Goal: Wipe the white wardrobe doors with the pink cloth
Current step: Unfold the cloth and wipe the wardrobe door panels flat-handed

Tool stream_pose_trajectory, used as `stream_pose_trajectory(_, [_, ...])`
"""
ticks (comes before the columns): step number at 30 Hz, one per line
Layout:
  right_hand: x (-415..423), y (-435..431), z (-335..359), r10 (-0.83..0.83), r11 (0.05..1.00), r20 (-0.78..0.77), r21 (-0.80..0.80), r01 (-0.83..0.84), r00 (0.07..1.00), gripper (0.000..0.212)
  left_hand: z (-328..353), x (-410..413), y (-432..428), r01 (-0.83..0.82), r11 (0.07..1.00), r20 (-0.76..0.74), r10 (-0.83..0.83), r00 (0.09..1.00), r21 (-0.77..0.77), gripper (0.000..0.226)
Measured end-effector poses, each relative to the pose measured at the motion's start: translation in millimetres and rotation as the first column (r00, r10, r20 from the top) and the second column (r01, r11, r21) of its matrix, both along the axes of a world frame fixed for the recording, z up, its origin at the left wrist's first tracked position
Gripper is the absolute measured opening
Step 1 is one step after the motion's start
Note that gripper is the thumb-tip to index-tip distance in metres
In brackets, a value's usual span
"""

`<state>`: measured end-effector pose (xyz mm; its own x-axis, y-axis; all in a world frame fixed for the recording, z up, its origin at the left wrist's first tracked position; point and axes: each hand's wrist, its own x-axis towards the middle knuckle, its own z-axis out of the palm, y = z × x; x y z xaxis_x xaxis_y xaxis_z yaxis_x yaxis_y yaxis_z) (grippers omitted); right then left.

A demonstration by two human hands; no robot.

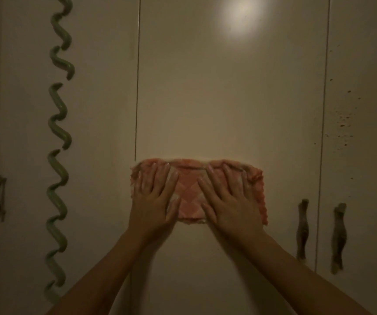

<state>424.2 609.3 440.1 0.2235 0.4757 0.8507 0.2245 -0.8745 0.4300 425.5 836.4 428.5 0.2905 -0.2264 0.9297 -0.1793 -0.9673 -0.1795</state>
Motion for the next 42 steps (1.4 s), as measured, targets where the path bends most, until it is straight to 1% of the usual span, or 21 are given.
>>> stream_pose_trajectory(7, [-4, -5, -58, -0.003, 1.000, -0.018, -0.018, 0.003, 1.000, 0.054, -63, 0, -5, -0.034, 0.999, -0.022, 0.034, 0.999, 0.020, 0.061])
stream_pose_trajectory(12, [-6, -9, -73, 0.008, 1.000, -0.005, -0.027, -0.008, 1.000, 0.053, -77, -2, -5, -0.062, 0.997, -0.033, 0.064, 0.997, 0.056, 0.061])
stream_pose_trajectory(17, [-4, -10, -47, 0.012, 1.000, 0.008, -0.015, -0.012, 1.000, 0.053, -49, -3, -5, -0.060, 0.997, -0.026, 0.062, 0.998, 0.057, 0.062])
stream_pose_trajectory(25, [-2, -19, 37, -0.023, 0.998, -0.011, 0.063, 0.024, 1.000, 0.058, 36, 3, -24, -0.083, 0.996, 0.021, 0.083, 0.996, 0.030, 0.062])
stream_pose_trajectory(30, [-1, -28, 91, -0.055, 0.993, 0.023, 0.105, 0.052, 0.998, 0.059, 90, 3, -42, -0.055, 0.998, 0.032, 0.055, 0.998, 0.005, 0.060])
stream_pose_trajectory(32, [-1, -31, 104, -0.064, 0.992, 0.010, 0.111, 0.062, 0.998, 0.059, 103, 4, -47, -0.049, 0.999, 0.039, 0.049, 0.998, -0.005, 0.060])
stream_pose_trajectory(37, [-2, -33, 99, -0.075, 0.992, 0.005, 0.105, 0.074, 0.997, 0.059, 95, 5, -54, -0.018, 0.999, 0.067, 0.021, 0.998, -0.040, 0.059])
stream_pose_trajectory(42, [-7, -39, 63, -0.058, 0.993, -0.055, 0.099, 0.063, 0.997, 0.063, 61, 4, -58, -0.017, 1.000, 0.058, 0.019, 0.998, -0.022, 0.060])
